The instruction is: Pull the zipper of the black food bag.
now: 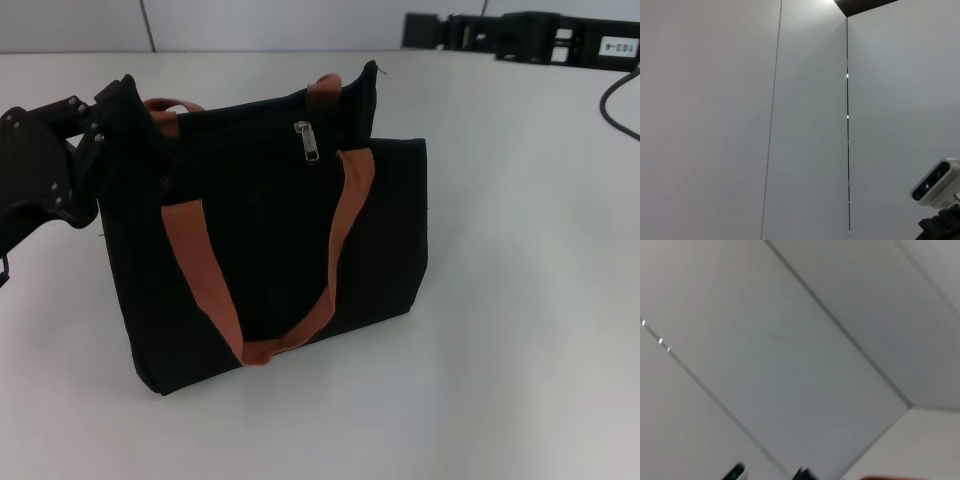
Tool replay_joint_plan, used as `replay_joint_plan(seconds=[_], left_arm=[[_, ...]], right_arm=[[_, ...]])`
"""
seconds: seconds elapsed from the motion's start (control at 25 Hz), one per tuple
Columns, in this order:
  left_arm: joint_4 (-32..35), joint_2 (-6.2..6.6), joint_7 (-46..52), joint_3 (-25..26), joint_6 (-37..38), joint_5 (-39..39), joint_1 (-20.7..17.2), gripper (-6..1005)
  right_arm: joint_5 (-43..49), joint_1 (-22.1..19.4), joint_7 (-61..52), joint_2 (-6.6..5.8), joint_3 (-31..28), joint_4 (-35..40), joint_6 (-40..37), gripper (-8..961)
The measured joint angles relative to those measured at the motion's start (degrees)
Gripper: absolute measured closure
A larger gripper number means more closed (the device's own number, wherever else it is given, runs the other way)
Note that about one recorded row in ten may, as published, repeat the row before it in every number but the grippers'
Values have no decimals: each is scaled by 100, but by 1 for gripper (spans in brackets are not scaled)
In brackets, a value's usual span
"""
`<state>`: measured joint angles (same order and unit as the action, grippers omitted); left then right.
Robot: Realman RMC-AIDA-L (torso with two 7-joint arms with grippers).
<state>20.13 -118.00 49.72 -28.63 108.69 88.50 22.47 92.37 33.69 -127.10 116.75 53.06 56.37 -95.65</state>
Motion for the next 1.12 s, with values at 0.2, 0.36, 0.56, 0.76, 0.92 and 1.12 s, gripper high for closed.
replay_joint_plan(seconds=[0.2,0.36,0.56,0.76,0.92,1.12], left_arm=[[-1,-2,2,8,-1,0,-6,949],[-1,-17,2,7,-2,0,-6,949],[-1,-20,-4,7,24,0,-6,949],[-1,-20,-15,6,35,1,-6,948],[-1,-20,-25,-2,43,1,18,948],[-1,-22,-23,-24,57,1,53,947]], right_arm=[[979,584,-899,-43,174,19,-181,465],[1470,850,-1305,-38,185,-3,-188,316],[2052,1265,-1696,6,200,-123,-92,242],[2139,1351,-1758,13,215,-205,-13,346],[2303,1455,-1878,77,457,-232,278,420],[2377,1551,-2089,171,963,-213,612,456]])
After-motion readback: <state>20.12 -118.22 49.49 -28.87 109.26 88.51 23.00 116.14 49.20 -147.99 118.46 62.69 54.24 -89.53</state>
